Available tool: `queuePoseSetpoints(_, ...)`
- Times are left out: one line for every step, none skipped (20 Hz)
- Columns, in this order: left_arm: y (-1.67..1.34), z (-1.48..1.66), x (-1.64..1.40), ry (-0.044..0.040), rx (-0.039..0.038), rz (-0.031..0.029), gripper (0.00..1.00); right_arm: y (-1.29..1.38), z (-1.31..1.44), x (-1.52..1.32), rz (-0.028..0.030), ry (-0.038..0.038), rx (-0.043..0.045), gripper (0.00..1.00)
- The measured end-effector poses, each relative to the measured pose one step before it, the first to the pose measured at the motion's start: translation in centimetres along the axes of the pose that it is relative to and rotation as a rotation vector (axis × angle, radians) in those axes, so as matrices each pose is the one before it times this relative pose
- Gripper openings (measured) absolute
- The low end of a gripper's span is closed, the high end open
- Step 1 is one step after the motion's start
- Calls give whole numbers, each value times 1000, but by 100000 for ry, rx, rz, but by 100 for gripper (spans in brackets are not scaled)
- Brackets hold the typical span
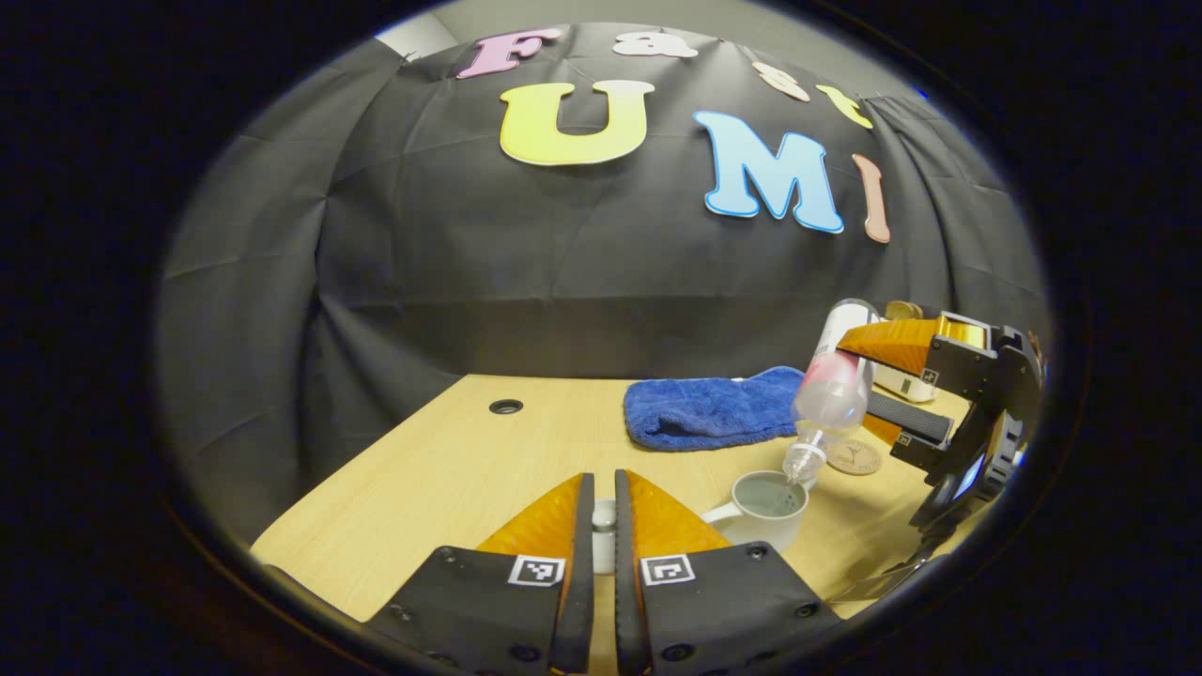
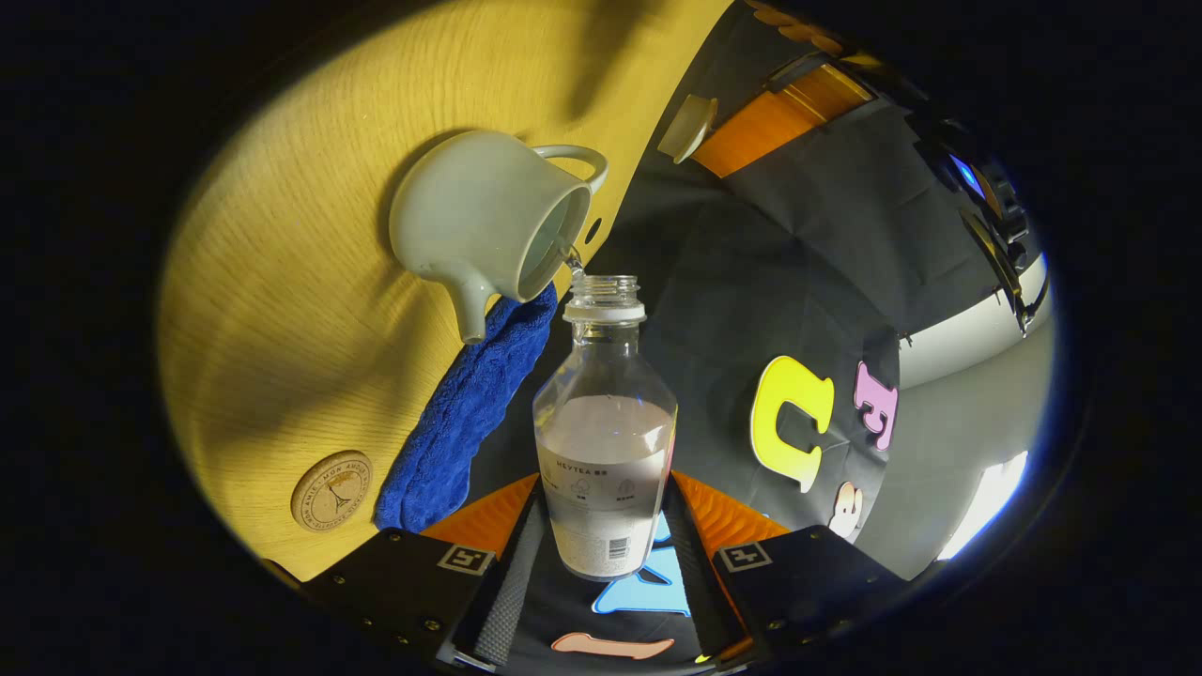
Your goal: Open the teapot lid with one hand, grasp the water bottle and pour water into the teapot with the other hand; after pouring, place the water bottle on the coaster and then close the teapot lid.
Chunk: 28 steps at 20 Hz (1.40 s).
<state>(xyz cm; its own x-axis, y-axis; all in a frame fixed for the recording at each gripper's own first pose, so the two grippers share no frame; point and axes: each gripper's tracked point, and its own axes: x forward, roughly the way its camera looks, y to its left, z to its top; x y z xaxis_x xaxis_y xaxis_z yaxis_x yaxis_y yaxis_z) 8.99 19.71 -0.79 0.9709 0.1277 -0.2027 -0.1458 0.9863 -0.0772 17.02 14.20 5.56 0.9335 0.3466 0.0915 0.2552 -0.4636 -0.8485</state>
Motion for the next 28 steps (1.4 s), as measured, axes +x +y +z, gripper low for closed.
queuePoseSetpoints(-59,-76,77,-37,-47,-92,17,-84,-28,-5,-345,-321,-787,72)
queuePoseSetpoints(-33,41,-17,19,-85,-175,17,-167,-4,13,-498,-280,-875,72)
queuePoseSetpoints(2,-97,-24,82,-35,-57,17,-165,-29,30,-751,-277,-1048,71)
queuePoseSetpoints(-53,-86,71,159,-72,-137,17,-171,49,129,-676,-447,-1107,71)
queuePoseSetpoints(-31,5,-12,74,-106,-145,17,-155,63,-1,-669,-421,-887,71)
queuePoseSetpoints(-47,66,112,79,53,-100,17,-148,-7,91,-427,-294,-909,71)
queuePoseSetpoints(-103,-162,-1,59,138,-52,17,-147,-53,19,-537,-226,-952,71)
queuePoseSetpoints(26,57,-67,45,23,19,17,-69,-11,24,-284,-32,-678,71)
queuePoseSetpoints(30,-74,-1,21,8,-32,17,-42,-55,4,-161,-51,-425,71)
queuePoseSetpoints(40,40,18,-1,-7,85,17,-94,11,11,-516,-277,-543,71)
queuePoseSetpoints(-45,-49,79,51,-3,8,17,-64,1,13,-385,-278,-755,71)
queuePoseSetpoints(17,44,-6,91,-1,-46,17,-149,75,60,-781,-310,-899,71)
queuePoseSetpoints(-7,-162,14,104,-23,-13,17,-114,143,-26,-759,-414,-903,71)
queuePoseSetpoints(-32,23,95,92,-44,-92,17,-152,62,19,-737,-427,-904,71)
queuePoseSetpoints(-60,30,-55,134,24,-107,17,-90,82,-4,-489,-588,-691,71)
queuePoseSetpoints(-74,-17,5,69,101,-50,16,-137,89,20,-679,-376,-737,71)
queuePoseSetpoints(44,-77,101,-11,77,-35,17,-169,98,0,-1007,-485,-1305,71)
queuePoseSetpoints(-20,126,0,-85,-2,17,17,-186,69,27,-850,-309,-1261,71)
queuePoseSetpoints(21,-73,40,-19,1,-68,17,-172,35,-16,-891,-424,-1400,71)
queuePoseSetpoints(14,-7,7,28,-49,23,17,-216,141,22,-921,-530,-1304,71)
queuePoseSetpoints(-31,-11,-12,150,-66,-109,16,-88,114,-35,-603,-357,-694,71)
queuePoseSetpoints(-33,37,37,71,-96,-62,17,-10,59,11,-293,-209,-242,71)
queuePoseSetpoints(53,-169,-73,105,-5,-32,17,-39,49,-39,-652,-370,-790,71)
queuePoseSetpoints(1,72,78,87,47,48,17,-258,71,52,-1115,-121,-1167,71)
queuePoseSetpoints(-8,-99,-51,58,-15,84,17,-130,59,-71,-822,-239,-1197,71)
queuePoseSetpoints(0,23,37,84,-48,18,17,-140,103,13,-552,-354,-631,71)
queuePoseSetpoints(37,-34,13,51,-106,35,17,60,6,-1,-47,-146,86,71)
queuePoseSetpoints(10,138,13,30,-136,-16,17,113,-42,-1,525,24,811,71)
